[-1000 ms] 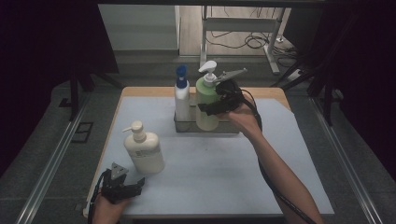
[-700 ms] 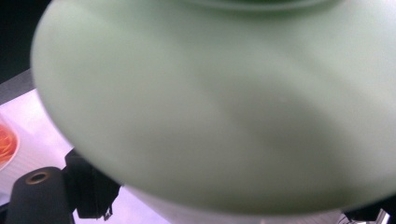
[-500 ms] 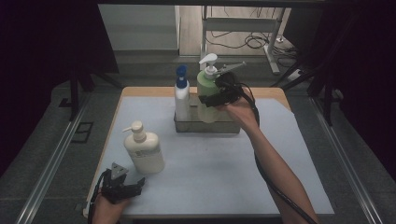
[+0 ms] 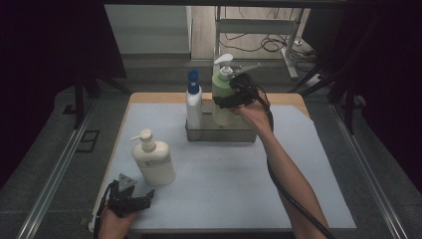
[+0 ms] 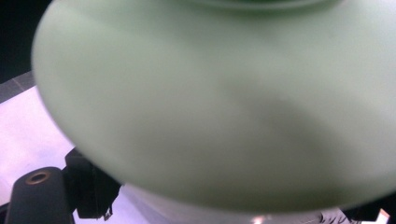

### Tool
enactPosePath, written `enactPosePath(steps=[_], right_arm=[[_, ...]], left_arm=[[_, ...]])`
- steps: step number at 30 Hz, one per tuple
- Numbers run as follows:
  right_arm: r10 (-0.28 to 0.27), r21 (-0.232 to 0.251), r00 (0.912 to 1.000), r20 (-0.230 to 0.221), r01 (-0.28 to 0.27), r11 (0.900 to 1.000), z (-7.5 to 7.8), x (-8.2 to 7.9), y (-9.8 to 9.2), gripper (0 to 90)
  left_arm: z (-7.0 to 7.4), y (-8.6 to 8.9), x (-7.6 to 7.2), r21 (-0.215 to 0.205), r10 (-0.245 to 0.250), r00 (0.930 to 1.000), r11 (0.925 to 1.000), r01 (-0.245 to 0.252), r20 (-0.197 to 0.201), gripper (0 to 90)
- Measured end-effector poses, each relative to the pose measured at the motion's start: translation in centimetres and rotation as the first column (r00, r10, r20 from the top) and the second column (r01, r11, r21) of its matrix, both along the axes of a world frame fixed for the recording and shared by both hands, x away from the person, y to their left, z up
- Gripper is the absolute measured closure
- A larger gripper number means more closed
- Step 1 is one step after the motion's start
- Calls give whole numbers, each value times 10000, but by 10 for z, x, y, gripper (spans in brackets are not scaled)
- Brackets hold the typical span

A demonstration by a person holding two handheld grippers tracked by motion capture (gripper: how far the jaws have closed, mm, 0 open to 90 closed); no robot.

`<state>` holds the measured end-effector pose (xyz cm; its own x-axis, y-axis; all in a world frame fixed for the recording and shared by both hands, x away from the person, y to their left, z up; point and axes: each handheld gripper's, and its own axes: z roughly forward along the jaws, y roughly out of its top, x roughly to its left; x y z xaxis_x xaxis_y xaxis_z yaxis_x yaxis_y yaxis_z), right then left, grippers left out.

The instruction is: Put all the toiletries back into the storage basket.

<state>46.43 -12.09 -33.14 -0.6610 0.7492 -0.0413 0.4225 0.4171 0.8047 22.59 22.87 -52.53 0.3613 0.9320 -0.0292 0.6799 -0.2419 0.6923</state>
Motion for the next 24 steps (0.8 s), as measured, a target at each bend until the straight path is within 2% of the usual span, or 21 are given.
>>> enactPosePath(steps=[12, 24], right_arm=[[-14, -262, 9999, -166, 10, 9997, -19, 7, 5, 121], [45, -252, 9993, -375, -55, 9997, -34, 10, 5, 122]], left_arm=[[0, 0, 0, -25, 8, 10000, 10000, -8, -35, 124], [0, 0, 0, -26, 8, 10000, 10000, -8, -35, 125]])
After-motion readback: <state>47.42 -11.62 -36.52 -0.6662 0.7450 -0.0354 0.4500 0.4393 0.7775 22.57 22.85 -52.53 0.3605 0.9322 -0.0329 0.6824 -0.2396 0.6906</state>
